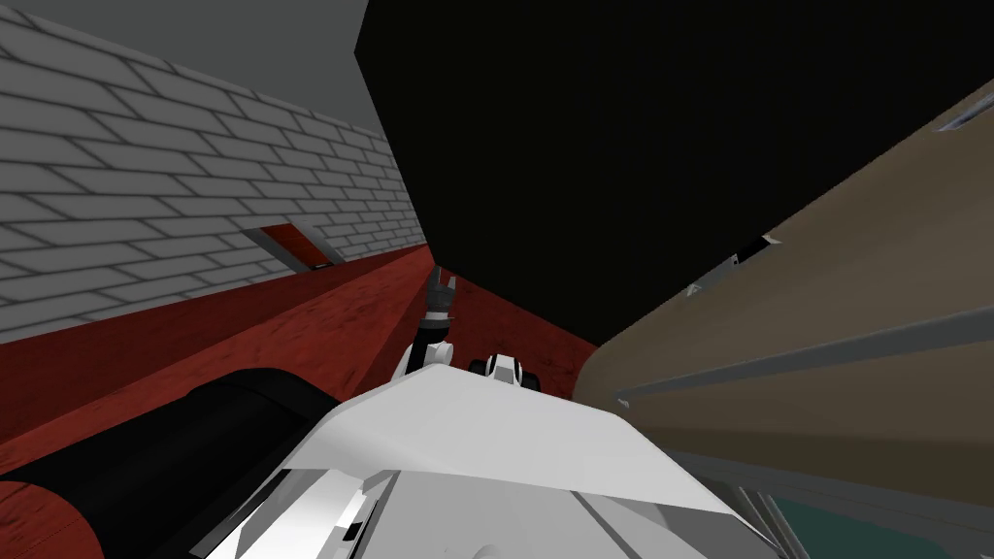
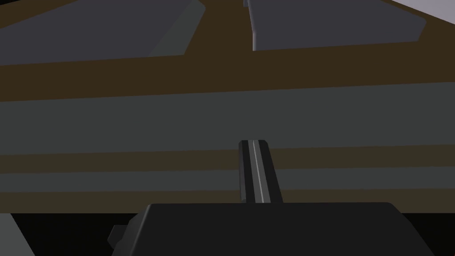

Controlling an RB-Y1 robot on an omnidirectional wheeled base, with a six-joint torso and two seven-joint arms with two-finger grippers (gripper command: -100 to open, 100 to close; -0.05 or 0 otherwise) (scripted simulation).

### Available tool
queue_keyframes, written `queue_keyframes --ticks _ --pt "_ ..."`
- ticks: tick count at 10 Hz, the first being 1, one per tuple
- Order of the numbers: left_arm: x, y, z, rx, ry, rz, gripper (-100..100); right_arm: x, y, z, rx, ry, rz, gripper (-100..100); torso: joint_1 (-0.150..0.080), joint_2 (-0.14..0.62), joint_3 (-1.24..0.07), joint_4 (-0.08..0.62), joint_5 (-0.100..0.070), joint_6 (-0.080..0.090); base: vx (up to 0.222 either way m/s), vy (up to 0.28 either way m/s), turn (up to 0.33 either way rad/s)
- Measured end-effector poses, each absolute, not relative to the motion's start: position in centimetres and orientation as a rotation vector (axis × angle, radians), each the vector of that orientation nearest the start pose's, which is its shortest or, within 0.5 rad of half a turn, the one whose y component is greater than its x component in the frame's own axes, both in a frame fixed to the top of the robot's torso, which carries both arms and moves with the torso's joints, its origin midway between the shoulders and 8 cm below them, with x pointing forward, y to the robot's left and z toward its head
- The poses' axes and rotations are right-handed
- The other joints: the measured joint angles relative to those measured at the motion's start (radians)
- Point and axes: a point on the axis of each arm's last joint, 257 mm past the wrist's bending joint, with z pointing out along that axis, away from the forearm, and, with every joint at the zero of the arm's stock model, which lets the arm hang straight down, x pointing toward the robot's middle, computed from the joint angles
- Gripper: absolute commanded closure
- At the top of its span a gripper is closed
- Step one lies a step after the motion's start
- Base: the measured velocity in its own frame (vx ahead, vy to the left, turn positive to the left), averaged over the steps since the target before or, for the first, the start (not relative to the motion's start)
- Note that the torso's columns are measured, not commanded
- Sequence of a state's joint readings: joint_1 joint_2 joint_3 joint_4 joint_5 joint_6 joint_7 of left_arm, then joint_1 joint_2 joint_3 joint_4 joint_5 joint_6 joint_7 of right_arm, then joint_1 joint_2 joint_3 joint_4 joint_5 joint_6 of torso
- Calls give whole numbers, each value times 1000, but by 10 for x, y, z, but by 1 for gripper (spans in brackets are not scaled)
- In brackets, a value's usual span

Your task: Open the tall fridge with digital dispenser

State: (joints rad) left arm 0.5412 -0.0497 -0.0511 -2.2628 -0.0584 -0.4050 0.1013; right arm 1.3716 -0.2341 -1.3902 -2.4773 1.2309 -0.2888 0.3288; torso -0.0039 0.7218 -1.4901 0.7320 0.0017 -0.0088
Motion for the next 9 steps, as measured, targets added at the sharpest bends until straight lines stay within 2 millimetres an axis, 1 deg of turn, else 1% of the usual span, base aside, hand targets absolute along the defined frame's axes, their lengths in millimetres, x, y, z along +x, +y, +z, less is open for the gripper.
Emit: queue_keyframes --ticks 2,3,5,6,7,9 --pt "361 269 -16 -828 675 -1356 0 81 -592 92 -784 1694 -1684 100 -4 2 0 1 0 1 233 200 -38" --pt "361 269 -16 -828 675 -1356 0 76 -597 93 -774 1705 -1694 100 -5 5 2 2 1 -1 189 176 14" --pt "361 269 -16 -828 675 -1356 0 63 -604 97 -749 1720 -1724 100 -2 8 5 3 1 2 169 198 4" --pt "361 269 -16 -828 675 -1356 0 55 -610 101 -732 1727 -1745 100 3 10 8 4 0 5 82 106 -16" --pt "361 269 -16 -827 675 -1356 0 54 -611 101 -728 1728 -1747 -100 -1 17 13 6 -2 7 68 22 -8" --pt "361 269 -16 -827 675 -1356 0 52 -611 112 -730 1734 -1753 -100 -1 19 16 7 -3 9 76 7 -7"
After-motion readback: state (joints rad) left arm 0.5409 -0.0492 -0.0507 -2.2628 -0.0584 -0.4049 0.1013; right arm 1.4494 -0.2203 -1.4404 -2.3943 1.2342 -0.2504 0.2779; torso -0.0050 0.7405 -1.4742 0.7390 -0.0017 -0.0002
